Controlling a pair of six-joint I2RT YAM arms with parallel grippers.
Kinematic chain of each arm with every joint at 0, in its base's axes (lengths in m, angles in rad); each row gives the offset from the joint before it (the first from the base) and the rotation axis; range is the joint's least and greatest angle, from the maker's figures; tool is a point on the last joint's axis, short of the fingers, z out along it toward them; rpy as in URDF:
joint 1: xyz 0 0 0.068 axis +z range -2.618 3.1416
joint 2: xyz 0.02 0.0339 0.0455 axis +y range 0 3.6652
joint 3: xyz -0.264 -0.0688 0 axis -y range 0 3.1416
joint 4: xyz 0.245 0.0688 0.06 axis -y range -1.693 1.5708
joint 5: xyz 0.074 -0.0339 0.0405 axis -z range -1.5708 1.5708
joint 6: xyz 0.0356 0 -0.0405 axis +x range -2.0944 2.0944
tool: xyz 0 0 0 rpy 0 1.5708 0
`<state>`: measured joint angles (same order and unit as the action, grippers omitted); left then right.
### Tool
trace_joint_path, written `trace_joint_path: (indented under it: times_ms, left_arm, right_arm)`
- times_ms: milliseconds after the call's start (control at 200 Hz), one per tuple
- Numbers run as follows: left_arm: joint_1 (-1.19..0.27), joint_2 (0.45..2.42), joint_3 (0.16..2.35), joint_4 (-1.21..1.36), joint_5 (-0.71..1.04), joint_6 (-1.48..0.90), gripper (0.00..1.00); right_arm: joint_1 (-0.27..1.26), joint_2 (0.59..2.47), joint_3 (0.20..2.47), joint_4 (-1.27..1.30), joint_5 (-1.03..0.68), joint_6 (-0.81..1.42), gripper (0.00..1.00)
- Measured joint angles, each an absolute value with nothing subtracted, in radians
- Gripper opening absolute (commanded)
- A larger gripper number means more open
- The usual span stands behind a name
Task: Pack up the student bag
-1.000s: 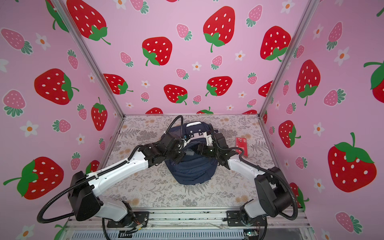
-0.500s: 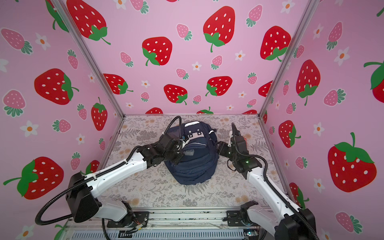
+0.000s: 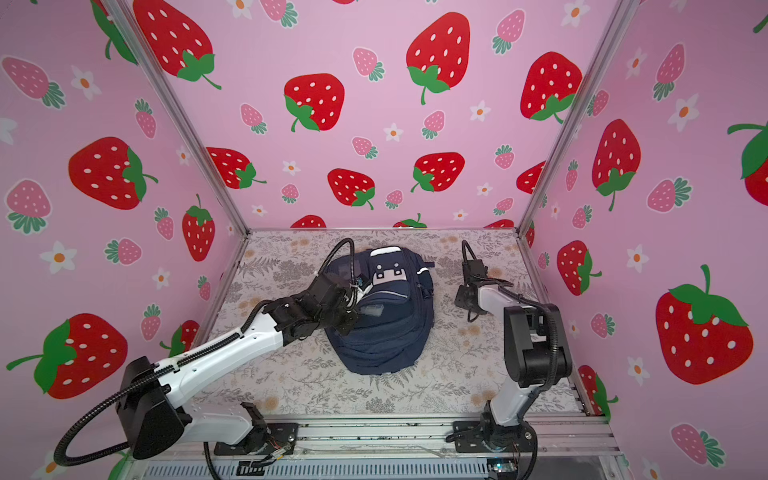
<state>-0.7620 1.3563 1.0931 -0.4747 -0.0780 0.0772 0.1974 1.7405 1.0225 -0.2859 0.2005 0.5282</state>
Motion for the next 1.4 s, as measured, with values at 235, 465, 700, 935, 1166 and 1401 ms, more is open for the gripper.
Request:
trace_joint_path:
  times_ms: [235, 465, 700, 935, 1166, 1401]
  left_arm:
    - [-0.710, 1.372, 1.093, -0.467, 0.018, 0.010, 0.00]
    - [-0.690, 1.390, 1.097, -0.469, 0.042, -0.016, 0.00]
    - [-0.663, 1.395, 1.121, -0.480, 0.028, -0.033, 0.29]
    - [-0.633, 1.394, 1.127, -0.481, 0.033, -0.096, 0.52]
    - [-0.541, 1.353, 1.127, -0.421, 0.213, -0.238, 0.62]
    - [-0.357, 1.250, 1.076, -0.224, 0.488, -0.524, 0.66]
  right_arm:
    - [0.201, 1.839, 1.072, -0.269, 0.265, 0.472, 0.39]
    - [0.212, 1.858, 1.081, -0.241, 0.299, 0.445, 0.17]
    - [0.256, 1.789, 1.042, -0.261, 0.313, 0.424, 0.11]
    - [0.405, 1.518, 1.016, -0.300, 0.308, 0.415, 0.07]
    - [0.611, 1.284, 1.003, -0.335, 0.289, 0.418, 0.02]
    - [0.848, 1.154, 0.989, -0.345, 0.285, 0.405, 0.00]
